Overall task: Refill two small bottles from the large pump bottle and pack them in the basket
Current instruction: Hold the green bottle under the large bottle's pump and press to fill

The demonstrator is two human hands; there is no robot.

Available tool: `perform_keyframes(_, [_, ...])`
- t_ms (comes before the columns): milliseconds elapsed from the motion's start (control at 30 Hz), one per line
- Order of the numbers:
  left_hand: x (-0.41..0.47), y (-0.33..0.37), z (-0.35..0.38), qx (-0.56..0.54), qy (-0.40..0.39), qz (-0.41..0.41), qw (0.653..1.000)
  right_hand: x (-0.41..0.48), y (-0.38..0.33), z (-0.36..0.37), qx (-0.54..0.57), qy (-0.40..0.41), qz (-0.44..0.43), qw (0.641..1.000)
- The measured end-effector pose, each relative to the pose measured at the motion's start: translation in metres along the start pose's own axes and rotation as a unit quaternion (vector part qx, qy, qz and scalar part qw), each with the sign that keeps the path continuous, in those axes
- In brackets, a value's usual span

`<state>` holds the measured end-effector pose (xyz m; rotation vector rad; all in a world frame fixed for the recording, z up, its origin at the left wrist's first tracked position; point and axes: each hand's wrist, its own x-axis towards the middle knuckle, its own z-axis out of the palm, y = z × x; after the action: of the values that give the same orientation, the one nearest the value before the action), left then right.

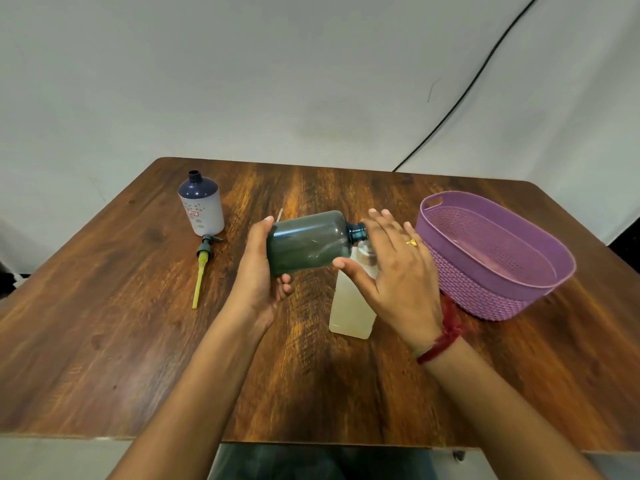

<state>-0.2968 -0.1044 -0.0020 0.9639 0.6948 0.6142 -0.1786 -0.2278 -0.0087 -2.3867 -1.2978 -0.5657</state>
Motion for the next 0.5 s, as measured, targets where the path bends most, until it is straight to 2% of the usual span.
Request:
perform_keyframes(233, [-0.003, 0.006, 0.0, -0.004, -0.025, -0.005, 1.0, 0.006, -0.006, -0.01, -0.006, 0.001, -0.019, 1.0])
perform_keyframes(367, [-0.004, 0.01, 0.002, -0.003, -0.018, 0.006, 1.0, 0.004, -0.007, -0.006, 0.028, 0.043, -0.012, 0.999])
perform_keyframes(500, [-0.004, 0.009, 0.0, -0.005, -0.012, 0.002, 1.0, 0.004, -0.008, 0.0, 0.022, 0.05, -0.001, 0.999])
